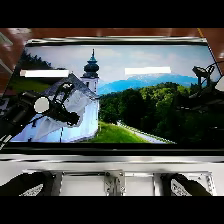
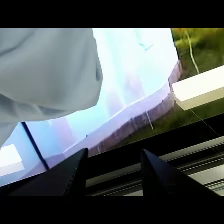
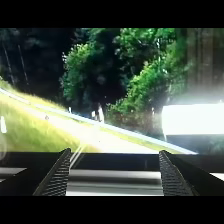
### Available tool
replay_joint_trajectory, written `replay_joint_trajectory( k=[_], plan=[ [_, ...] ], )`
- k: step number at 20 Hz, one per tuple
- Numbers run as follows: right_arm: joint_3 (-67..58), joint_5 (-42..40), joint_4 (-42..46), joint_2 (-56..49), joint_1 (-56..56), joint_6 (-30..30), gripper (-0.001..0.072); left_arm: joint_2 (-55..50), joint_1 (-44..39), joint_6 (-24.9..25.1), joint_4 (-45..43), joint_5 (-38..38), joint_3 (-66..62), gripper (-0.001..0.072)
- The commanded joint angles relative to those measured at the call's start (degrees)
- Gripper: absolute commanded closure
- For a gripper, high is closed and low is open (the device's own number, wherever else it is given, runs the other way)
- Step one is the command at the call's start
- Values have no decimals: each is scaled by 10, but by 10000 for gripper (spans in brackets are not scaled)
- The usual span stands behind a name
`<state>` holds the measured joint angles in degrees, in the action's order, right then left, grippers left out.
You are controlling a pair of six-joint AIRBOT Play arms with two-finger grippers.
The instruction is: Fold the shirts.
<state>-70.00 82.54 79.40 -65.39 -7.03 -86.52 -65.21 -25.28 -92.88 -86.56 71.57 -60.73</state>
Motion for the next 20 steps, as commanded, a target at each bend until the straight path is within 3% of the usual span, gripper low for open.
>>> replay_joint_trajectory(
  k=[1,8,20],
  plan=[
    [0,-37,0,0,0,0,41,0,0,0,0,0,0,328],
    [0,-41,0,0,1,12,41,-22,-1,0,44,-15,0,328],
    [0,-41,0,0,0,28,41,-51,2,-1,35,-32,1,315]
  ],
)
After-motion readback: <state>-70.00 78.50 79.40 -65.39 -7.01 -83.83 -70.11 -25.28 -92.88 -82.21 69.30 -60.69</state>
